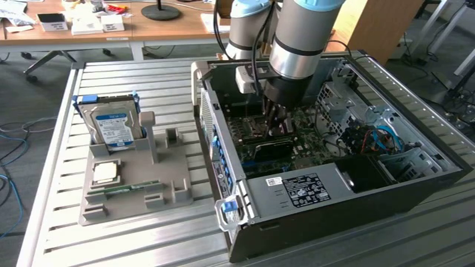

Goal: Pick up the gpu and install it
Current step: 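Press down on the gpu until it lock into place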

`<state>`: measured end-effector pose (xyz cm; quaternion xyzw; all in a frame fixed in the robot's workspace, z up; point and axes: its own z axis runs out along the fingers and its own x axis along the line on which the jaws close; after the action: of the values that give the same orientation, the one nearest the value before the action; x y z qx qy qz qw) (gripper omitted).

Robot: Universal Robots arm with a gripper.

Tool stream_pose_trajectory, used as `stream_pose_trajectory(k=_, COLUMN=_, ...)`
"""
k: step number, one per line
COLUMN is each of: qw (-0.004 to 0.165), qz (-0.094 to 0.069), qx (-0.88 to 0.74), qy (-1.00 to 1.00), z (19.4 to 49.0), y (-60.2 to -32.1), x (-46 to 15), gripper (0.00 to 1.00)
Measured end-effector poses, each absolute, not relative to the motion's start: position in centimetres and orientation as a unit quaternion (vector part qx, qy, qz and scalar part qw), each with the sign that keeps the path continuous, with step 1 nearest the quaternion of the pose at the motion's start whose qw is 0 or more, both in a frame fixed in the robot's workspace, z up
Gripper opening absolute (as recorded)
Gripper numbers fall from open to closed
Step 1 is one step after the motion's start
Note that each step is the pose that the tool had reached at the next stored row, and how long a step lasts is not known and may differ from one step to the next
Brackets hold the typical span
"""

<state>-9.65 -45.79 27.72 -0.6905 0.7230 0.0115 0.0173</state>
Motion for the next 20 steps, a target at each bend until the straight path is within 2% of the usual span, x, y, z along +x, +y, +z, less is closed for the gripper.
stream_pose_trajectory(k=20, qw=0.017, qz=0.011, qx=-0.691, qy=0.723, z=27.03, y=-45.47, x=-9.64, gripper=0.11)
